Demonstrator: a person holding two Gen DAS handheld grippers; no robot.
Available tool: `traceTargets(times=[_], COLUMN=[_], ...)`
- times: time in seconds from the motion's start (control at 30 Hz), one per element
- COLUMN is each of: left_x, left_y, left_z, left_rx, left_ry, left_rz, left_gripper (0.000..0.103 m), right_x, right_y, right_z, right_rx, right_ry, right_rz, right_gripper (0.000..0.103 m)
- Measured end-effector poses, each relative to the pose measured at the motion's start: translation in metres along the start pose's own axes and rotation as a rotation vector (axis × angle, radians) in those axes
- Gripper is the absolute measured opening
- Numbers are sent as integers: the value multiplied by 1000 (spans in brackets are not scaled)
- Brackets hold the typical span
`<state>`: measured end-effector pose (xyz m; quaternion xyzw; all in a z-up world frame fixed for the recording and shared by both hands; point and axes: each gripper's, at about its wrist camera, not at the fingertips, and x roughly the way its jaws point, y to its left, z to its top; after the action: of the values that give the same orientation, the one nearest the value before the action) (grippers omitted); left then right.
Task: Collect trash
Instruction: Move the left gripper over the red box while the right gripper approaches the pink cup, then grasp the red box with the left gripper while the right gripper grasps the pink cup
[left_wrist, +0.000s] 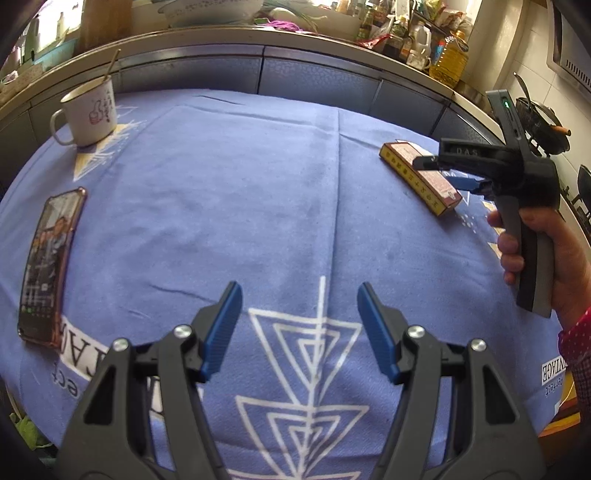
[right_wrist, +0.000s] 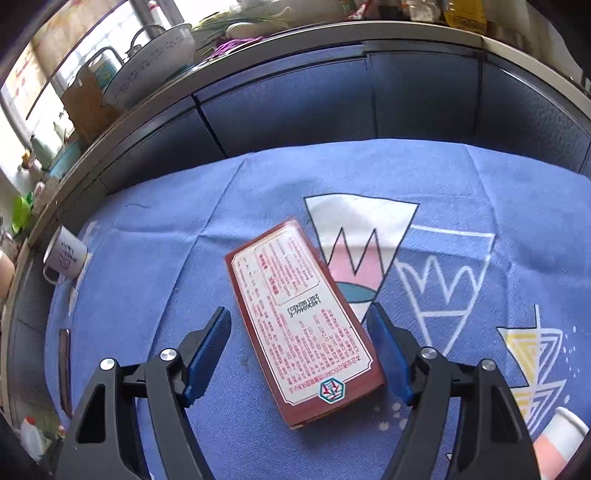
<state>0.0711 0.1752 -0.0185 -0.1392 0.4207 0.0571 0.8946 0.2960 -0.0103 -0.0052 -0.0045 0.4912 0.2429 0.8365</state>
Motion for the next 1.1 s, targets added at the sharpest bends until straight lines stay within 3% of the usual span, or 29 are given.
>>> traceTargets(times=[0.07, 0.17, 0.23, 0.33, 0.4, 0.47, 0.57, 0.6, 0.77, 0.87, 1.1], left_x=[0, 0, -2, -6, -6, -5, 1, 4, 25, 40, 61], left_y=[7, 13, 15, 12, 9, 2, -14, -20, -58, -80, -103], left_z=[1, 4, 8, 12, 13, 13, 16, 18, 27, 28, 28], left_rx=[-16, -36, -42, -38, -27, -10, 32, 50, 143, 203, 269], left_ry=[-3, -5, -13, -31, -26, -25, -23, -26, -20, -20, -13], left_rz=[7, 10, 4, -4, -15, -17, -23, -20, -24, 10, 71], left_gripper=[62, 62, 62, 62, 64, 68, 70, 75, 81, 84, 84], right_x=[-4, -15, -24, -38, -49, -68, -101, -112, -150, -153, -136], right_y=[20, 52, 61, 69, 67, 54, 25, 12, -48, -80, -127], right_z=[-18, -53, -77, -113, -134, -147, -159, -163, -183, -189, -165], right_rx=[-52, -146, -107, -36, 1, 46, 119, 148, 305, 423, 548], right_ry=[9, -2, 15, 52, 56, 19, -103, -146, -301, -321, -339], right_rz=[37, 65, 126, 273, 350, 398, 342, 308, 117, 38, 17], right_gripper=[59, 57, 51, 50, 63, 68, 69, 70, 77, 84, 86])
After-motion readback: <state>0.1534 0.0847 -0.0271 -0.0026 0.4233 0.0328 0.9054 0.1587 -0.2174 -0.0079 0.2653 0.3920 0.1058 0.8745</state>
